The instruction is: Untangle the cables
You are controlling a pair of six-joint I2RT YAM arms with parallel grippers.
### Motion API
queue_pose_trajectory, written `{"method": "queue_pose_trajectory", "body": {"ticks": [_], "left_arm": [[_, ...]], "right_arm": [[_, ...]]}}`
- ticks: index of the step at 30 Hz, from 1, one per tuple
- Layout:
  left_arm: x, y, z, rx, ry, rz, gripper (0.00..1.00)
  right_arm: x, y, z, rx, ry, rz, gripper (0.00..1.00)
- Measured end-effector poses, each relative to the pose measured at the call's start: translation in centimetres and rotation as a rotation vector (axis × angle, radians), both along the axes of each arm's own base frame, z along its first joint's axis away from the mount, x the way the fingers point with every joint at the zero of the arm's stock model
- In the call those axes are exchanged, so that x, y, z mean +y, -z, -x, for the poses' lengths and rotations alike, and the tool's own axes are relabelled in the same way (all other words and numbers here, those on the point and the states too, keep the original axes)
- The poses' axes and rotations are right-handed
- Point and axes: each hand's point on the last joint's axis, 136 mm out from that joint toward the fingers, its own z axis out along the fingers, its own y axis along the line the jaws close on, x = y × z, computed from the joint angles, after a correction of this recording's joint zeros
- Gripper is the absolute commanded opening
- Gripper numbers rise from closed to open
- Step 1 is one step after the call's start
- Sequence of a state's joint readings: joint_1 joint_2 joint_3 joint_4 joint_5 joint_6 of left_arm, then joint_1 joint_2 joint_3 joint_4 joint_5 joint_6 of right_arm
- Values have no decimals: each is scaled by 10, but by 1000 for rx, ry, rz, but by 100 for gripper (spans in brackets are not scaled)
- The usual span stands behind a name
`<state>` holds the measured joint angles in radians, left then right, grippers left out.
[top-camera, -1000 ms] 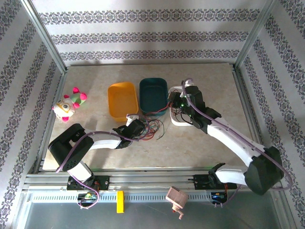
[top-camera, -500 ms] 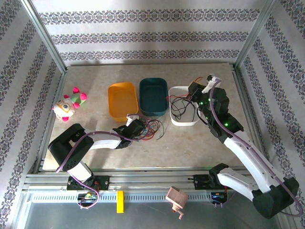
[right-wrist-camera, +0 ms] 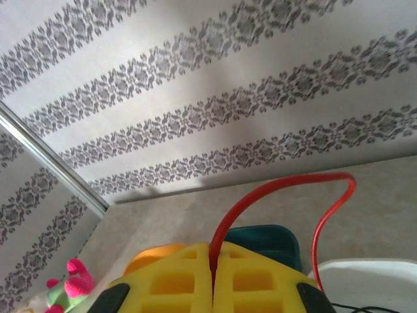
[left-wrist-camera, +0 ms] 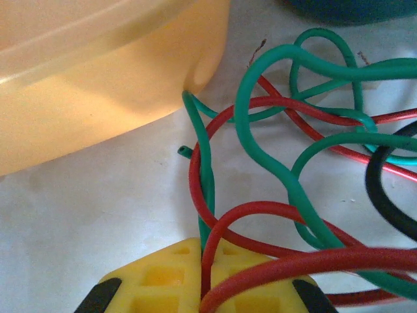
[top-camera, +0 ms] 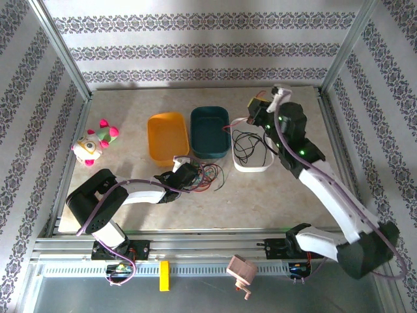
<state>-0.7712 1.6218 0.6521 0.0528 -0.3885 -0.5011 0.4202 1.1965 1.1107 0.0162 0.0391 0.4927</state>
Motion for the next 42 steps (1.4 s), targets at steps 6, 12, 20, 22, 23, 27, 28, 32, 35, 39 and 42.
{"method": "queue_pose_trajectory", "body": {"ticks": [6,12,20,22,23,27,28,32,35,39,42], "left_arm": [[0,0,1,2,2,6,0],[0,0,1,3,2,6,0],[0,0,1,3,2,6,0],[0,0,1,3,3,6,0],[0,0,1,3,3,6,0],[0,0,1,4,4,8,0],[0,0,1,4,4,8,0],[-1,-1,3,8,11,18,0],[-1,-1,6,13,21,24,0],[0,-2,10,17,31,33,0],[-1,-5,11,11,38,47,0]], "right_arm": [[47,45,-54,103,-126,74,0],[110,105,-79,220,-352,123,0],[160,187,-56,446,-579,107,0],[156,200,-57,483,-561,104,0],[153,204,-58,497,-546,103,0],[129,215,-73,527,-430,111,4],[120,219,-77,535,-394,118,16],[94,232,-84,563,-297,158,42],[85,233,-80,571,-257,185,46],[73,212,-69,526,-202,213,48],[61,187,-55,469,-167,231,49]]}}
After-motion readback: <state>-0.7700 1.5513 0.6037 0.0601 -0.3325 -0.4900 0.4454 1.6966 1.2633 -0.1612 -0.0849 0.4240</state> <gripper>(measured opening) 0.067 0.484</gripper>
